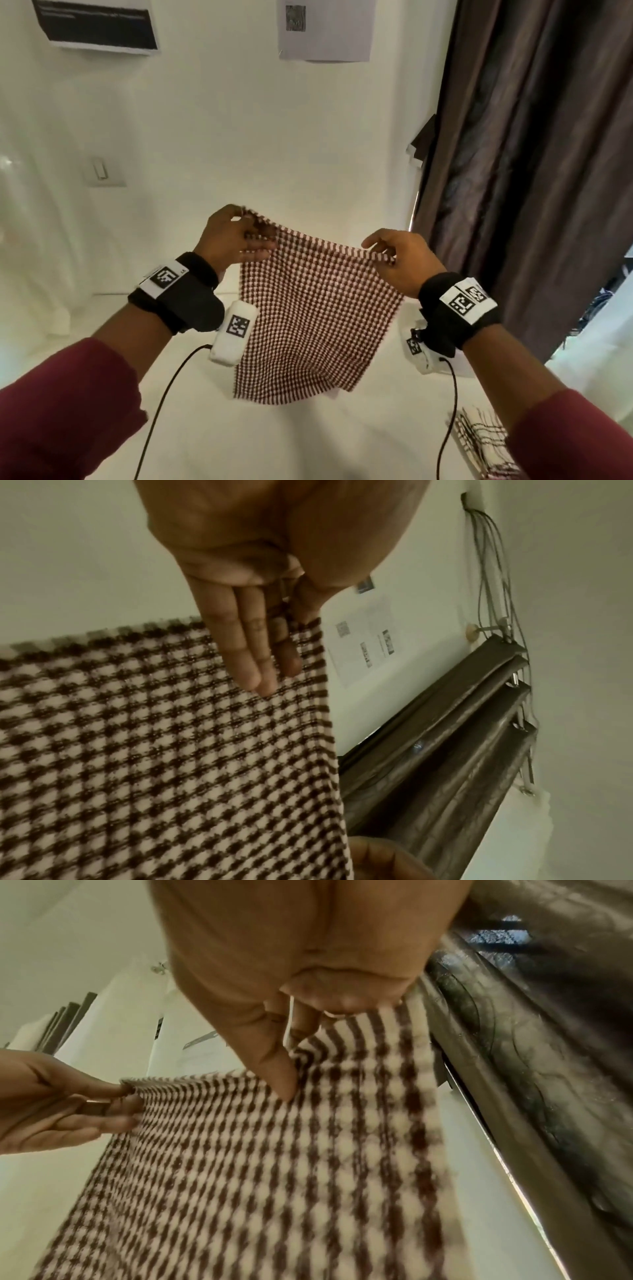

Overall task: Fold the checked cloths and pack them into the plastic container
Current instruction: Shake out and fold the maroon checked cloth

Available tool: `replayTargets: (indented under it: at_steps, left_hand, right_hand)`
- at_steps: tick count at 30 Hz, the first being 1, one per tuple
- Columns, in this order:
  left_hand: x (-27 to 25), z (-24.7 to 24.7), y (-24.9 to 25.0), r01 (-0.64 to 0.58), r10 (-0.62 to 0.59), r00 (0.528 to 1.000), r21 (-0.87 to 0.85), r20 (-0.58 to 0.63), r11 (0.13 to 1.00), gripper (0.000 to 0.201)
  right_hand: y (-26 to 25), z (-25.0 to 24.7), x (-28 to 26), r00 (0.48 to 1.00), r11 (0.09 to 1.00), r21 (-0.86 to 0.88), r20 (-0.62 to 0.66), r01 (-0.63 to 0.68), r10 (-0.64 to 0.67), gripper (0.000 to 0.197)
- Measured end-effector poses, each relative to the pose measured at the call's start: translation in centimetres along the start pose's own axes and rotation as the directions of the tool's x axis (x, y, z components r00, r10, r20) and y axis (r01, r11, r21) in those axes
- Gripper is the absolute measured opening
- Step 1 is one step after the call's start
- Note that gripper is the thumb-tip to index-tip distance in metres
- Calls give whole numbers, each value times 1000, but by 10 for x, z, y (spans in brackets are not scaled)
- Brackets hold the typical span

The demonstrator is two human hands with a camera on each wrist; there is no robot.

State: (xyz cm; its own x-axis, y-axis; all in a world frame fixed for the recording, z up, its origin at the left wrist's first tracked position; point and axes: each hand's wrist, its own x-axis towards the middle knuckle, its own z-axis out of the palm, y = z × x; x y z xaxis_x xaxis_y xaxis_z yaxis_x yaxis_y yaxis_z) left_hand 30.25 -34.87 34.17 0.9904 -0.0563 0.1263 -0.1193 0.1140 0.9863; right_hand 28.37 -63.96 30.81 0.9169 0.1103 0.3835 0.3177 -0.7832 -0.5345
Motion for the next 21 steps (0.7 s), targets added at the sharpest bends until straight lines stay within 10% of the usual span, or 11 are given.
replayTargets:
  at_steps: [6,12,17,21]
  left_hand:
    - [53,-12,-37,141,-133,988,104,-83,984,9]
    - [84,-11,3,-217,225,974,162,-29,963,28]
    - [36,-35,3,-224,218,974,-313,-54,923,25]
    - [-47,-64,-73,-132,135,980,33,-148,991,14]
  right_hand:
    - [23,24,60,966,961,-268,221,-69,131,24]
    - [-6,0,121,973,994,-68,-219,-86,69,32]
    - [-29,-5,74,922,993,-35,-369,117,-122,32]
    - [-8,37,-12,969,994,3,-226,108,-104,32]
